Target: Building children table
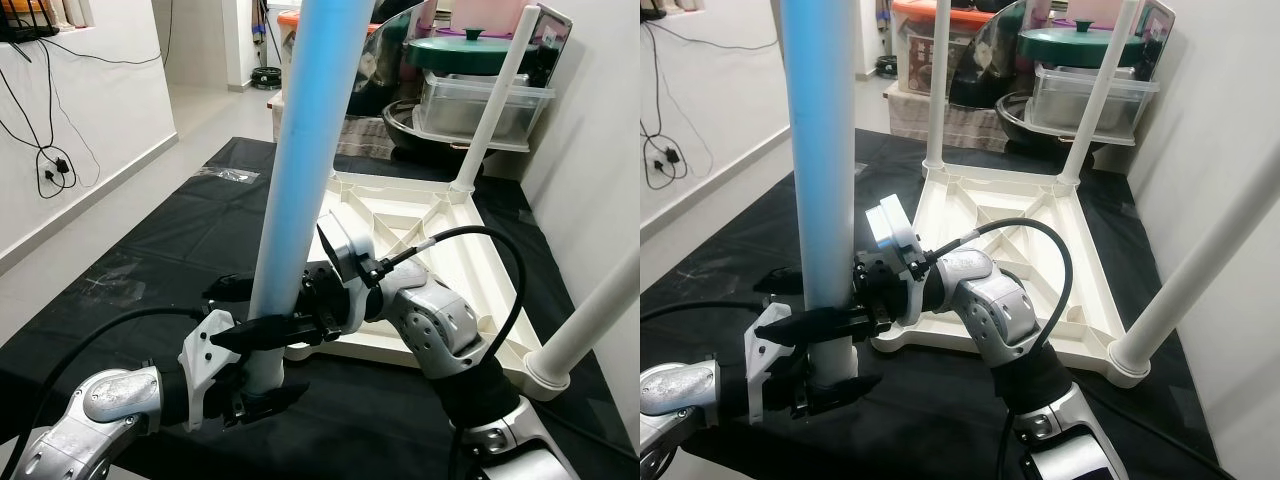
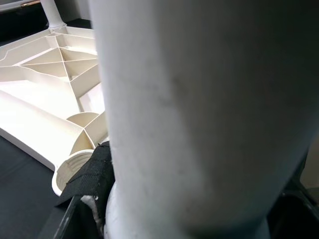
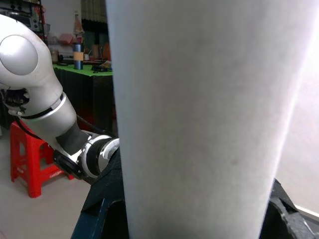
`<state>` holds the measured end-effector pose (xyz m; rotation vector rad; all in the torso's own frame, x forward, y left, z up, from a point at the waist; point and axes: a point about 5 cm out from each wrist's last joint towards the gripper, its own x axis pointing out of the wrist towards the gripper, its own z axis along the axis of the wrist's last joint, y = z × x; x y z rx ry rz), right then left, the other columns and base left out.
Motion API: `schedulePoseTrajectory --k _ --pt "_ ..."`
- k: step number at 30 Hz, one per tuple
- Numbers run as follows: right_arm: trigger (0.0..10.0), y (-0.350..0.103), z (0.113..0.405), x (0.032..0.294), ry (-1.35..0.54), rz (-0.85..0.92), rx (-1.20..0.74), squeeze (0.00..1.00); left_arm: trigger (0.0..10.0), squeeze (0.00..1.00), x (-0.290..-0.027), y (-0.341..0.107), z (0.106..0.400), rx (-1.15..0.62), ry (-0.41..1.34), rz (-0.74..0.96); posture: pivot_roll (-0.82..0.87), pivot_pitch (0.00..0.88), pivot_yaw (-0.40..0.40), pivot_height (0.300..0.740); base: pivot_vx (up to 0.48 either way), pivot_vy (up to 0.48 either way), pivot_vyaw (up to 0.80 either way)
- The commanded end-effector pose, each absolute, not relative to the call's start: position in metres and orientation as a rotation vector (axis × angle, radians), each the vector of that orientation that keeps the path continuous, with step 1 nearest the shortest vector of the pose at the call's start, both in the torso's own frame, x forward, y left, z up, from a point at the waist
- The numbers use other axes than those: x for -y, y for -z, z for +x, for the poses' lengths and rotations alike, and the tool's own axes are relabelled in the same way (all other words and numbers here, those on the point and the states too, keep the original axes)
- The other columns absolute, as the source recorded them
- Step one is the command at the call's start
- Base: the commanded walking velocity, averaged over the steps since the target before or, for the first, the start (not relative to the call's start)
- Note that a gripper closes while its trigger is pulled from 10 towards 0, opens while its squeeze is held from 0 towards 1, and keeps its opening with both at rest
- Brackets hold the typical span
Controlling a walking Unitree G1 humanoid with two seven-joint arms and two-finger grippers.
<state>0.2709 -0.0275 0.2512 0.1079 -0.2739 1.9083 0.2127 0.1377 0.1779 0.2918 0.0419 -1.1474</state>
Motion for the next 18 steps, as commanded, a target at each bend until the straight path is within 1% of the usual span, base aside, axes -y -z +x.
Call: schedulePoseTrajectory --k 1,4,5,11,13,15,18 --pt "0.0 -0.257 0.271 0.030 -1.903 0.154 0.311 0.00 10.0 0.00 -0.135 -0.175 0.206 -0.068 1.210 0.314 0.10 0.000 -0.074 0.740 0.000 0.000 0.00" --pt "0.0 -0.256 0.271 0.030 -1.897 0.165 0.313 0.00 10.0 0.00 -0.137 -0.177 0.207 -0.045 1.194 0.317 0.10 0.000 -0.075 0.740 0.000 0.000 0.00" --pt "0.0 -0.256 0.272 0.031 -1.889 0.171 0.315 0.00 10.0 1.00 -0.138 -0.180 0.211 -0.015 1.161 0.298 0.10 0.000 -0.077 0.740 0.000 0.000 0.00" --pt "0.0 -0.256 0.275 0.032 -1.864 0.182 0.317 0.00 10.0 1.00 -0.140 -0.184 0.214 0.018 1.131 0.276 0.10 0.000 -0.078 0.740 0.000 0.000 0.00" --pt "0.0 -0.256 0.285 0.036 -1.796 0.171 0.319 0.00 10.0 1.00 -0.146 -0.190 0.216 0.042 1.078 0.270 0.10 0.000 -0.080 0.740 0.000 0.000 0.00" --pt "0.0 -0.256 0.285 0.036 -1.796 0.171 0.319 0.00 10.0 1.00 -0.146 -0.190 0.216 0.042 1.078 0.270 0.10 0.000 -0.080 0.740 0.000 0.000 0.00" --pt "0.0 -0.253 0.312 0.052 -1.616 0.139 0.318 0.00 10.0 1.00 -0.159 -0.200 0.216 0.070 0.974 0.265 0.11 0.000 -0.088 0.740 0.000 0.000 0.00"
